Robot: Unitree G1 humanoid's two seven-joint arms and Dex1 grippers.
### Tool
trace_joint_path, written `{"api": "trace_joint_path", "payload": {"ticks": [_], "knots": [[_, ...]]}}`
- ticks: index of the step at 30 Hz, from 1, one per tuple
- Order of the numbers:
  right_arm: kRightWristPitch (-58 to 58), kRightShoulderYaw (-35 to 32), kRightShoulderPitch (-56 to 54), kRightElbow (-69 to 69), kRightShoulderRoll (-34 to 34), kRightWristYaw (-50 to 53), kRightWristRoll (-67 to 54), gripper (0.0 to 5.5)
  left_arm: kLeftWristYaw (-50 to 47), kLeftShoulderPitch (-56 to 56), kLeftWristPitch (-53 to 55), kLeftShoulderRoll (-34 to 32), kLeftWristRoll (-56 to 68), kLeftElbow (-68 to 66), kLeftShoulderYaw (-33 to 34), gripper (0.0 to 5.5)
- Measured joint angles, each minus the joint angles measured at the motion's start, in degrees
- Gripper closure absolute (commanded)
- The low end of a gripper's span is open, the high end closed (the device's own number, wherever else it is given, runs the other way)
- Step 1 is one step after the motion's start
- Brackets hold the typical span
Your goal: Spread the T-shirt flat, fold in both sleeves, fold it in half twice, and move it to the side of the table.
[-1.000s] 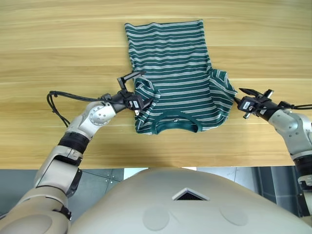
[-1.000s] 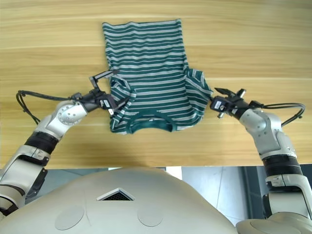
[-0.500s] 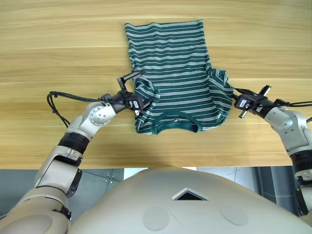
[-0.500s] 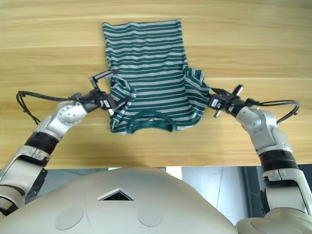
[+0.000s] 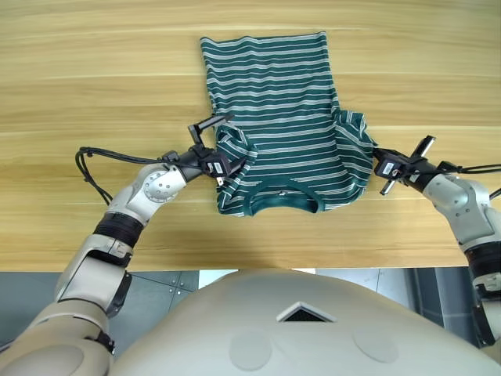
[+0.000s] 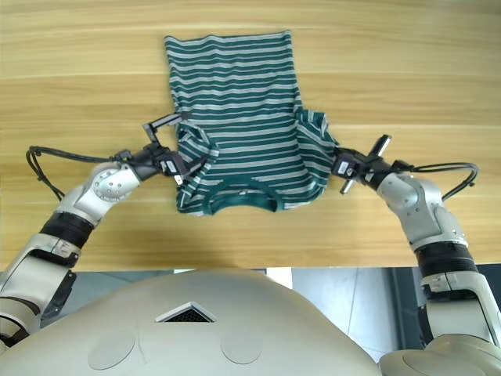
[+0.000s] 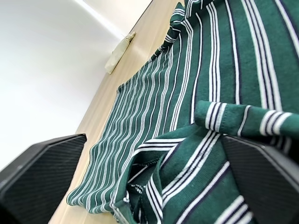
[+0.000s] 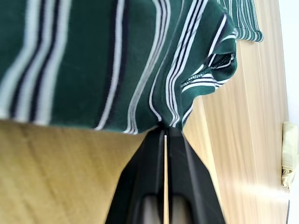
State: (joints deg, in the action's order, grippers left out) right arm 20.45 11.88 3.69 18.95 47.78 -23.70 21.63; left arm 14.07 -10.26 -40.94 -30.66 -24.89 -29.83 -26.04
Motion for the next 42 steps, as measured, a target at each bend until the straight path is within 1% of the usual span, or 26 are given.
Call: {"api": "trace_joint_path", "payload": {"ticks": [5,13,21,26,29,37,42], "knots": [[-0.1,-2.1,2.6,-2.8,0.5,-0.1,-0.5,5.49,-0.1,0.0,0.0,0.0,0.0,0.0,0.0,0.10],[0.7,-4.7,2.9,-3.0,0.6,0.9,-0.3,5.49,-0.2,0.0,0.0,0.0,0.0,0.0,0.0,0.10],[1.4,-5.0,-0.5,-6.0,-0.2,1.6,-0.2,5.49,-0.2,0.0,0.0,0.0,0.0,0.0,-0.1,0.10],[2.1,-4.9,-2.3,-9.1,-2.1,1.8,-0.2,5.49,-0.2,0.0,0.0,0.0,0.0,0.0,0.0,0.10],[2.7,-4.3,-2.6,-10.6,-3.5,1.1,-0.3,5.49,-0.2,0.0,0.0,0.0,0.0,0.0,-0.1,0.10],[3.3,1.7,-2.4,-13.5,-4.5,-6.0,-0.2,5.49,-0.2,-0.2,0.0,0.0,-0.2,0.0,-0.2,0.10],[3.2,4.0,-2.5,-14.3,-5.7,-7.6,0.8,5.49,-0.2,-0.3,0.0,0.1,-0.2,-0.1,-0.2,0.10]]}}
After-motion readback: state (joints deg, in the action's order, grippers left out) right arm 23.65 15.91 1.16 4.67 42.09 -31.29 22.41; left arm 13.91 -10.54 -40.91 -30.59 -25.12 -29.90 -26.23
